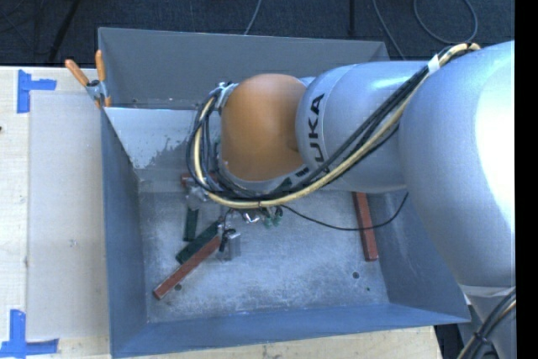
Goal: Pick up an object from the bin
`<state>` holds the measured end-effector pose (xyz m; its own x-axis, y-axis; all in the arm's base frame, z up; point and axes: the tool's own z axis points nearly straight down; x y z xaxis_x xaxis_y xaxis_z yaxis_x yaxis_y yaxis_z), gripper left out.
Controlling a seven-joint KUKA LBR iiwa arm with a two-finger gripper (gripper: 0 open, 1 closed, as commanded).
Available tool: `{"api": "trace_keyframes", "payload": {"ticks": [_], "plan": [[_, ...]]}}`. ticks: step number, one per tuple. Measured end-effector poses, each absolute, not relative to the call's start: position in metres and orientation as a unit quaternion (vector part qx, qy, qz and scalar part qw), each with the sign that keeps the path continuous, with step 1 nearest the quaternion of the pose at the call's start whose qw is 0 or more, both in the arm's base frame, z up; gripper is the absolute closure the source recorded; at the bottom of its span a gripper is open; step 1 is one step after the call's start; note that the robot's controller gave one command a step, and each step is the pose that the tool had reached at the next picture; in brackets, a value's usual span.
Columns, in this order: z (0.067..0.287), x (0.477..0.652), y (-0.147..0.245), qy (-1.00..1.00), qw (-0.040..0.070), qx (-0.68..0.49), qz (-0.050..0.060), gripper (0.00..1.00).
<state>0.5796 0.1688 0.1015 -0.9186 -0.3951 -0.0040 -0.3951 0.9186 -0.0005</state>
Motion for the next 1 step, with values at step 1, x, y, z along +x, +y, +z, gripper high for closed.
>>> {"api": "trace_keyframes", "payload": {"ticks": [1], "plan": [[0.0999, 0.6031, 0.1837, 0.956, 0.002, -0.294, 0.001, 0.00]]}}
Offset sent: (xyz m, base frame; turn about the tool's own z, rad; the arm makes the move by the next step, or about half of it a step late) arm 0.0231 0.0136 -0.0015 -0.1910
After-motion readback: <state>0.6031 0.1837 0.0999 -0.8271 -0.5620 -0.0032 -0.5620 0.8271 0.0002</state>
